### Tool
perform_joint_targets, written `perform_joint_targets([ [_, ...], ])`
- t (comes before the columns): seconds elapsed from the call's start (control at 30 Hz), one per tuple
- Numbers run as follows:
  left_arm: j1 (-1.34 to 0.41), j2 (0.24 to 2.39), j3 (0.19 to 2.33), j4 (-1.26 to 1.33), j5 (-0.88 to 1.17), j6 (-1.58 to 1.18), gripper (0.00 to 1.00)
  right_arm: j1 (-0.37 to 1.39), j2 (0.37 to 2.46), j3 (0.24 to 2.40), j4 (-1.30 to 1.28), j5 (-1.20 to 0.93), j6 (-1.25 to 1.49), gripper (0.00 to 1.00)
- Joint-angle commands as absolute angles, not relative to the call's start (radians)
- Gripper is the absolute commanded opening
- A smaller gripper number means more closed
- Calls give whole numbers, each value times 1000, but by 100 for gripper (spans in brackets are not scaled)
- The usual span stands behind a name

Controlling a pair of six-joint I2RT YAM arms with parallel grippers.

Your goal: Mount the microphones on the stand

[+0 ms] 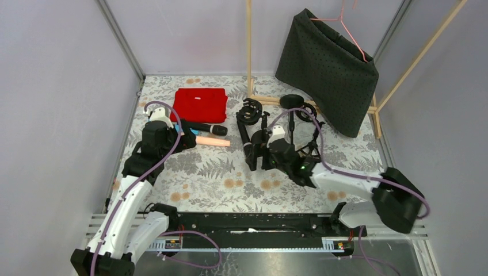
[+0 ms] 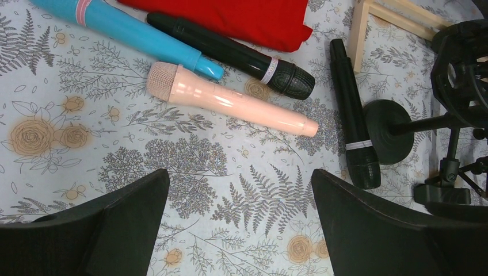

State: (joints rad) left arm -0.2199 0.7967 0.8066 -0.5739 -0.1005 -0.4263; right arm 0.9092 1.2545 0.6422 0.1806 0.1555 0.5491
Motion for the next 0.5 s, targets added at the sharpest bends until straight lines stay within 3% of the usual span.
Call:
perform_joint_targets([
  [0.0,-213,775,801,-534,-97,-422,99,943,1409,703,333,313,561,100],
  [0.47,-206,766,797,-534,-102,-423,99,945,1646,771,433,432,601,95],
])
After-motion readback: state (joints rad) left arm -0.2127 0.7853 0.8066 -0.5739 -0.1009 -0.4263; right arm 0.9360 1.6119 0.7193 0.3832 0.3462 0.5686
